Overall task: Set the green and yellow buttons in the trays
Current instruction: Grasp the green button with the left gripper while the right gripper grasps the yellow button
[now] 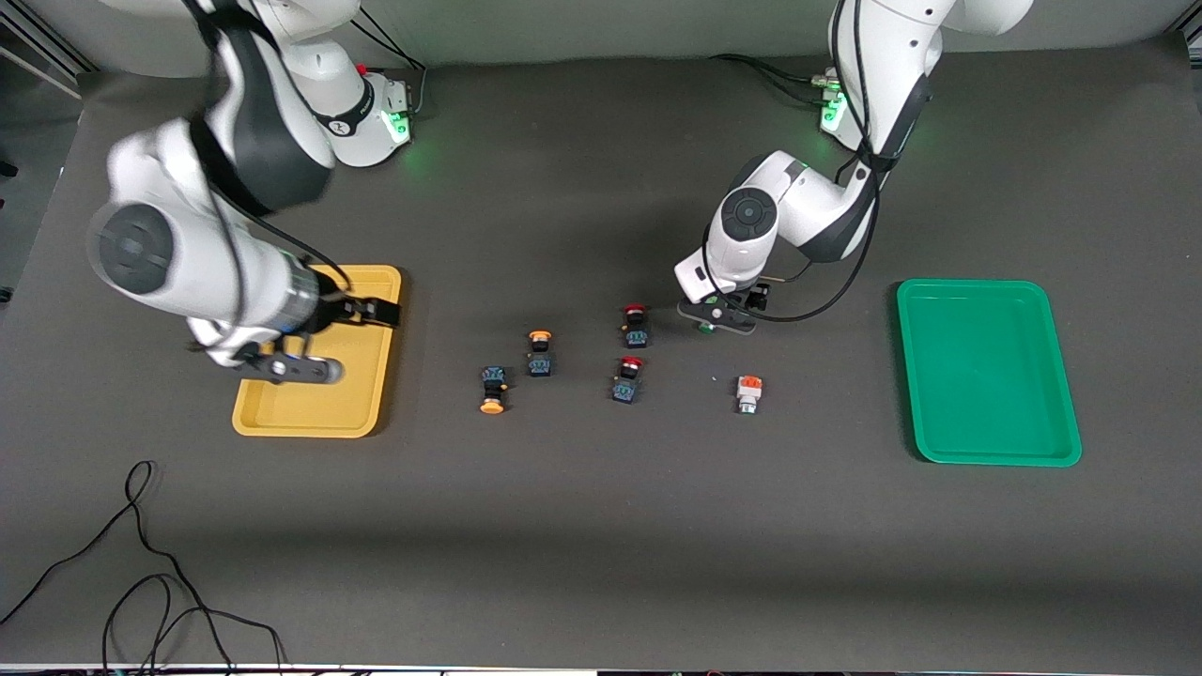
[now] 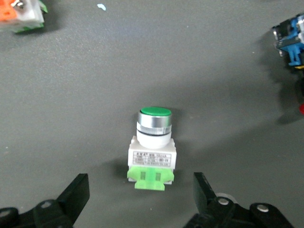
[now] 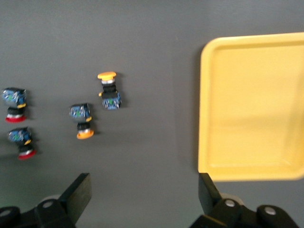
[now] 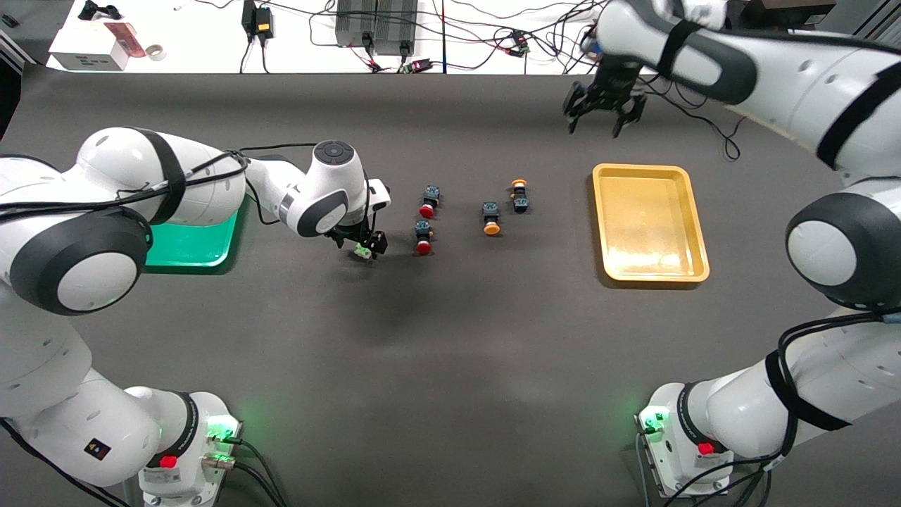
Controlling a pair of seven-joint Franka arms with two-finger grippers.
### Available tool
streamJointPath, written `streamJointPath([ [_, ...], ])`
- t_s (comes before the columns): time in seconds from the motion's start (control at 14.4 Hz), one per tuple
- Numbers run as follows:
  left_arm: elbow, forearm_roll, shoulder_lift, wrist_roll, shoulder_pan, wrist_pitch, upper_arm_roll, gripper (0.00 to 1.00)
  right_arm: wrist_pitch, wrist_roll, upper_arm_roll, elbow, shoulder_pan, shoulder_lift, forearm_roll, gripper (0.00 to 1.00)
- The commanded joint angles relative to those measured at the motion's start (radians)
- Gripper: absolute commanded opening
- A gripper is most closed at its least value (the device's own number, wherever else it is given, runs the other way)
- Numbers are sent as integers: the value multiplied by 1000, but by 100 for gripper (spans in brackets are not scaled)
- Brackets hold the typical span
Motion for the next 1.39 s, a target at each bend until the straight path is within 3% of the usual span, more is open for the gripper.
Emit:
streamJointPath([
  [0.0, 17, 24, 16, -35, -15, 26, 13, 89, 177, 68, -8, -94, 49, 50, 13, 100],
  [0.21, 44, 24, 38, -90, -15, 30, 15, 72, 312, 149, -8, -92, 87, 169, 12, 100],
  [0.42, 61, 24, 47, -135, -10, 16, 13, 41, 399, 154, -16, -92, 132, 255, 7, 100],
  [0.49, 64, 24, 38, -152, -10, 8, 13, 36, 433, 154, -16, -92, 133, 280, 6, 100],
  [0.69, 124, 23, -28, -192, 10, -158, 15, 30, 519, 171, -16, -92, 150, 335, 6, 100],
  [0.9, 227, -28, -160, -178, 109, -428, 6, 29, 607, 188, -17, -92, 178, 393, 7, 100],
  [1.11, 238, -94, -288, -167, 239, -585, 20, 25, 625, 189, -17, -91, 178, 411, 7, 100],
  [1.18, 239, -94, -322, -125, 301, -642, 21, 23, 625, 188, -17, -92, 179, 411, 6, 93],
  [1.25, 238, -92, -356, -56, 382, -691, 24, 23, 625, 188, -17, -92, 178, 411, 4, 69],
  [1.32, 233, -88, -376, 36, 475, -719, 24, 24, 625, 183, -17, -92, 179, 411, -3, 26],
])
